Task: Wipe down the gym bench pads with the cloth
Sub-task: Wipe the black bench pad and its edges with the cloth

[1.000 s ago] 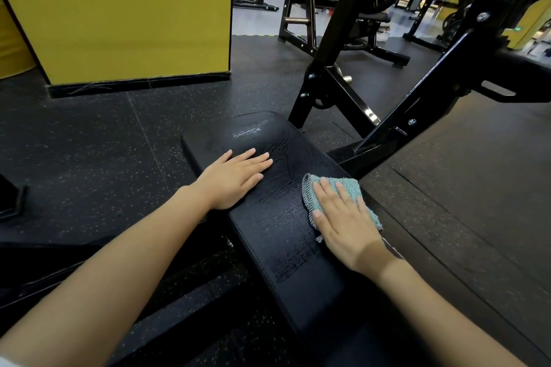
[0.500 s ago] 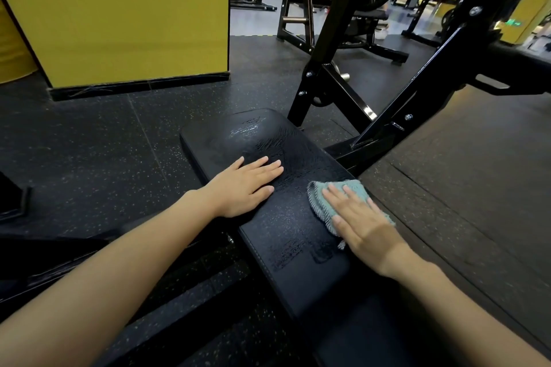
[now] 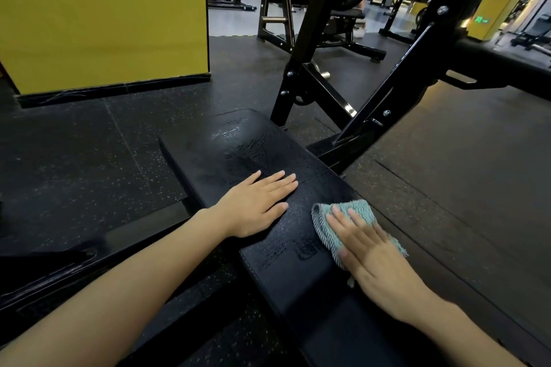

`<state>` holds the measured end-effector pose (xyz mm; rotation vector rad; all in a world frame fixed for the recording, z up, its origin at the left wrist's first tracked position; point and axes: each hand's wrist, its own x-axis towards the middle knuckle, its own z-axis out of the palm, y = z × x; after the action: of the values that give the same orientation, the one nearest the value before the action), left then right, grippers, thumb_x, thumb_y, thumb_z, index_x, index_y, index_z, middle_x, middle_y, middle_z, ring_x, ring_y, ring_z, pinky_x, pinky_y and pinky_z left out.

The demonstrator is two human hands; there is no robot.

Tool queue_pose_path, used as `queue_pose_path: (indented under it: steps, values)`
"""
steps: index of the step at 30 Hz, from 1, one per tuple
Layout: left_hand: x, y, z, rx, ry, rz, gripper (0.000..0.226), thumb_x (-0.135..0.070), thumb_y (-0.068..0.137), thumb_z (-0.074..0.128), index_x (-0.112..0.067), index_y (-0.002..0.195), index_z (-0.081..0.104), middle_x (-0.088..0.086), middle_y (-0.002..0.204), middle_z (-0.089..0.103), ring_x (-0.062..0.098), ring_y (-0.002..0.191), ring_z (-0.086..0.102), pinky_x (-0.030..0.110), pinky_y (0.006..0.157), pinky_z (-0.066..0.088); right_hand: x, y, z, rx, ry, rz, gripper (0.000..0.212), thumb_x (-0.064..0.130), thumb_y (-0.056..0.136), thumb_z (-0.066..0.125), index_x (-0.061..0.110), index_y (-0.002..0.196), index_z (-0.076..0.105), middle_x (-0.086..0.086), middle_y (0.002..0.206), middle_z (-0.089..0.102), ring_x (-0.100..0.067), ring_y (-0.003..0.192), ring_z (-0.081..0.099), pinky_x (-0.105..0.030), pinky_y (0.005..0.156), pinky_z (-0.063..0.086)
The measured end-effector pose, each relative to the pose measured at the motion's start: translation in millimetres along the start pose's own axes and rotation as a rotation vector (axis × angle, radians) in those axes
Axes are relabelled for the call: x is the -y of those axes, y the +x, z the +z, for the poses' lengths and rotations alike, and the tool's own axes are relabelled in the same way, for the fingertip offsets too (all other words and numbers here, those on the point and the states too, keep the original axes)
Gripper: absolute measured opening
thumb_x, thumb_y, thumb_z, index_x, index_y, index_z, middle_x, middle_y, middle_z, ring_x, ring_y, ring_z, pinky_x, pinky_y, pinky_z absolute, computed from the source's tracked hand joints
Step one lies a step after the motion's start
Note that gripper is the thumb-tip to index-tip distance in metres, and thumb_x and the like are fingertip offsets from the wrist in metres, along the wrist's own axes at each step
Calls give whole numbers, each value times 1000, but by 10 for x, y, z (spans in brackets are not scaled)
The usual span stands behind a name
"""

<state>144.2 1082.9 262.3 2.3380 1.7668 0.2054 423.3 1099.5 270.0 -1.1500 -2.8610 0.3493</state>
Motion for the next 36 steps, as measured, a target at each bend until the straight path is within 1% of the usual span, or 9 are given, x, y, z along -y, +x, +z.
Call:
queue_pose_path:
  steps: [5,8,12,17,20,23,27,33,36]
  values:
    - [-7,-3,23,-19,4,9,84,-60,80,-12,-32,158,3,-21,162,-5,-3,147,-12,31,120,-11,22,-26,-21,18,6,5,57,61,90,-3,55,146,0,37,154,-9,9,144,-18,-23,119,-8]
    - [-17,-12,10,-26,-1,17,79,-60,84,-9,-32,158,3,-21,162,-6,-3,147,-13,30,120,-11,-64,236,-12,-3,-18,23,61,58,86,-6,48,146,-5,29,158,-8,4,147,-13,-23,120,-7]
    - [-47,-23,-13,-10,13,-2,56,-46,104,11,-32,158,4,-21,162,-5,-3,148,-12,31,122,-10,-134,695,-52,-5,-49,87,81,60,72,-13,41,150,-5,29,153,-9,-3,150,-6,-27,117,-7]
    - [-34,-18,-2,-9,12,-5,60,-49,100,8,-33,157,5,-21,162,-3,-4,148,-11,30,121,-10,-160,798,-51,2,-29,99,86,63,70,-13,38,152,-4,30,149,-9,-4,150,-6,-28,117,-9]
    - [-31,-23,3,-15,3,1,70,-58,92,-2,-33,157,5,-22,162,-3,-4,147,-11,29,120,-11,-139,661,-36,-4,-85,100,81,59,70,-16,38,148,-13,28,150,-14,-5,150,-8,-24,115,-11]
    - [-37,-29,8,-25,2,2,79,-60,83,-9,-34,157,4,-23,161,-4,-5,146,-12,26,118,-13,-158,340,-31,-2,-46,69,72,59,78,-10,43,148,-7,29,151,-15,2,146,-13,-15,111,-19]
    - [-28,-26,11,-30,7,7,77,-59,85,-9,-34,157,4,-24,161,-5,-5,147,-13,26,119,-13,-146,-78,-51,37,-7,41,56,60,86,-7,58,142,-7,39,149,-19,11,141,-25,-20,117,-13]
    - [-23,-24,21,-23,20,3,75,-59,87,-8,-35,157,2,-25,160,-7,-5,147,-14,28,121,-11,-183,0,-63,34,3,27,53,59,88,-5,59,141,-5,37,152,-14,8,144,-19,-28,121,-7]
    - [-39,-31,25,-22,25,-7,73,-58,87,-8,-36,156,1,-25,160,-8,-5,146,-14,28,121,-11,-223,178,-71,19,8,57,61,60,83,-7,53,144,-7,34,153,-12,9,143,-17,-19,114,-16]
